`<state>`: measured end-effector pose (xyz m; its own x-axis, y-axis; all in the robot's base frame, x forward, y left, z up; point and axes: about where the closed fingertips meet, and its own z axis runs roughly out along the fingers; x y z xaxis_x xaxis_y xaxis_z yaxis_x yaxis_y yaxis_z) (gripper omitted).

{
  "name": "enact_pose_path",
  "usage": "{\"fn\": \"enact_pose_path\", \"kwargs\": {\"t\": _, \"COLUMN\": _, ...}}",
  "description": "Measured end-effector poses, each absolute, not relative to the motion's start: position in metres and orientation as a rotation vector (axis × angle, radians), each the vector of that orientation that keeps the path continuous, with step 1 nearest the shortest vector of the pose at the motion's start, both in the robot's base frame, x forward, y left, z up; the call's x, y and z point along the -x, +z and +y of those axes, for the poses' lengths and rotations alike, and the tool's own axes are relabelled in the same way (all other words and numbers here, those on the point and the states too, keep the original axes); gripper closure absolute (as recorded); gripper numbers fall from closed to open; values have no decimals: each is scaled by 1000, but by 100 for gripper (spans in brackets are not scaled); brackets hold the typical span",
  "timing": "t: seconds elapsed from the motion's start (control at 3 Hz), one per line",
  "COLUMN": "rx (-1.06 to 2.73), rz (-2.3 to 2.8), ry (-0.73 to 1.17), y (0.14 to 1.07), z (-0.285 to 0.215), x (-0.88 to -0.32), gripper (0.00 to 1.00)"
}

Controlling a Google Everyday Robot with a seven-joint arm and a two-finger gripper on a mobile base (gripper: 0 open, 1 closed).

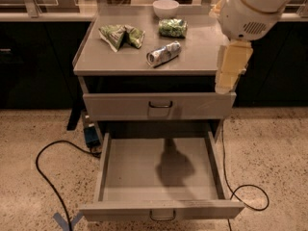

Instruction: Place redbull can into middle drawer

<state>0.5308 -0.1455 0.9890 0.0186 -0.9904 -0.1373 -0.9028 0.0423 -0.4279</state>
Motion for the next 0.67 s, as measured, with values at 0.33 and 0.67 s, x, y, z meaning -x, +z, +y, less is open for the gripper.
{"fn": "enact_pose_path", "kwargs": {"t": 0.33, "rx": 1946, "rz": 1835, "ry": -326, "y": 990, "z": -111, "x": -588, "gripper": 0}}
{"fn": "enact_pose_path", "kwargs": {"t": 0.67, "rx": 1969, "rz": 1804, "ry": -293, "y": 979, "z": -83, "x": -649, "gripper": 0}}
